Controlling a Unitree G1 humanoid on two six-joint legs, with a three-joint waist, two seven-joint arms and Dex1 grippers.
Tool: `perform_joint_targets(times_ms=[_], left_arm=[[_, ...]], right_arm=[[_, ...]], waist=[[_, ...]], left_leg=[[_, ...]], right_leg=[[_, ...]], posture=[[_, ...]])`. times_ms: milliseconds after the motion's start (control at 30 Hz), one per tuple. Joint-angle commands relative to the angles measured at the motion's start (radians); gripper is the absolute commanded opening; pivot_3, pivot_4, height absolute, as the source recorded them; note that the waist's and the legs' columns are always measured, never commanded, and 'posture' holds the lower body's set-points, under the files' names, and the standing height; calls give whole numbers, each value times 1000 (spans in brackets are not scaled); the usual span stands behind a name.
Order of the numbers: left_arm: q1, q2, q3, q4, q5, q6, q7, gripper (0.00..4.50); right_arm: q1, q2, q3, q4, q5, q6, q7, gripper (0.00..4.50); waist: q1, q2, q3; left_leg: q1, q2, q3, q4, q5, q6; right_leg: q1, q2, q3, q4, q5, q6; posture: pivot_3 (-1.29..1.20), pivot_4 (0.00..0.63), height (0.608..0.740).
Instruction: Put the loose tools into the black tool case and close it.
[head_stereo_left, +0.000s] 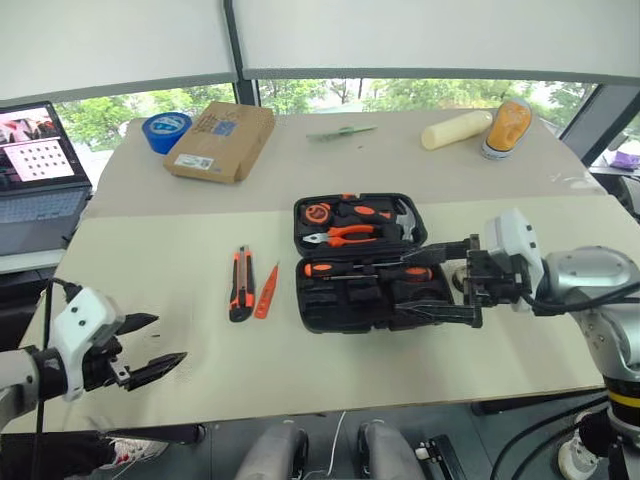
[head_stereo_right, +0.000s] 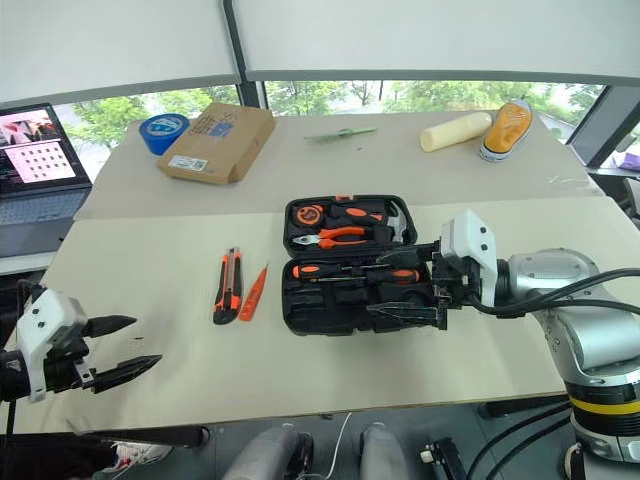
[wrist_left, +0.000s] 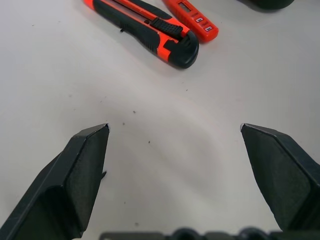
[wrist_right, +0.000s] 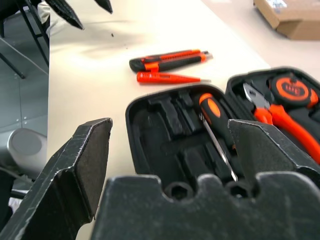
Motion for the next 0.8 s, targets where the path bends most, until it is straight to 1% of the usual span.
perform_joint_targets(times_ms=[33, 100, 133, 200, 267, 300, 333, 400, 467, 533, 667, 800], left_arm=[[-154, 77, -70, -53, -71, 137, 82, 4500], [-306, 124, -157, -44, -141, 317, 138, 4500], [-368, 136, -190, -37, -171, 380, 156, 4500], [-588, 124, -304, 0, -234, 571, 203, 4500], [-810, 63, -442, 70, -221, 724, 275, 4500], [-897, 33, -512, 106, -202, 781, 306, 4500], [-961, 7, -568, 132, -187, 815, 330, 4500], [-1060, -71, -637, 229, -202, 864, 397, 4500], [-1120, -112, -715, 301, -183, 876, 472, 4500], [-1148, -137, -759, 345, -177, 876, 522, 4500], [-1181, -212, -796, 423, -204, 876, 596, 4500], [-1197, -251, -855, 430, -234, 876, 650, 4500]], right_arm=[[1, -5, -8, -37, 7, -23, -18, 4382], [-5, -4, -2, -40, 6, -26, -25, 4382], [-8, -3, 1, -41, 5, -27, -29, 4382], [-11, 0, 8, -46, 0, -36, -39, 4382], [-15, 10, 25, -50, -18, -53, -55, 4382], [-16, 16, 33, -52, -25, -57, -63, 4382], [-18, 21, 42, -54, -30, -60, -71, 4382], [-18, 31, 56, -64, -34, -63, -86, 4382], [-13, 39, 65, -77, -37, -64, -100, 4382], [-5, 43, 67, -87, -36, -64, -111, 4382], [21, 45, 61, -103, -36, -67, -134, 4382], [44, 49, 55, -125, -34, -66, -156, 4382]], waist=[[6, 0, 0], [6, 0, 0], [7, 0, 0], [4, -1, 0], [9, -2, 1], [8, -3, 1], [6, -4, 1], [5, -4, 1], [-2, -5, 1], [-12, -5, 1], [-19, -5, 1], [-16, -5, 1]], left_leg=[[0, 0, 0, 1, 0, 0], [0, -1, 0, 1, 0, 0], [0, -1, 1, 1, 0, 0], [-1, -1, 1, 2, 1, -1], [-1, -1, 1, 3, 4, -6], [-1, -2, -1, 4, 5, -5], [-2, -1, -1, 5, 6, -4], [-1, -1, 0, 4, 9, 0], [-3, -1, 0, 4, 9, 0], [-5, 0, 0, 4, 10, 0], [-7, 0, 0, 3, 10, -1], [-7, 0, 0, 4, 10, -1]], right_leg=[[0, 0, -1, 0, 0, 0], [0, 1, -2, 1, 0, 1], [-1, 2, -2, 1, 0, 1], [-2, 3, -3, 3, 0, 1], [-1, 7, -3, 5, 0, 1], [1, 9, -4, 5, 0, 1], [0, 10, -4, 4, 1, 1], [2, 12, -2, 6, 2, 1], [-1, 13, 0, 5, 2, 1], [-3, 13, 1, 6, 2, 1], [-5, 13, 2, 6, 2, 1], [-5, 12, 2, 5, 2, 1]], posture=[[0, 150, 738], [0, 150, 738], [0, 150, 738], [0, 150, 738], [0, 150, 738], [0, 150, 738], [0, 150, 738], [0, 150, 738], [0, 150, 738], [0, 150, 738], [0, 150, 738], [0, 150, 738]])
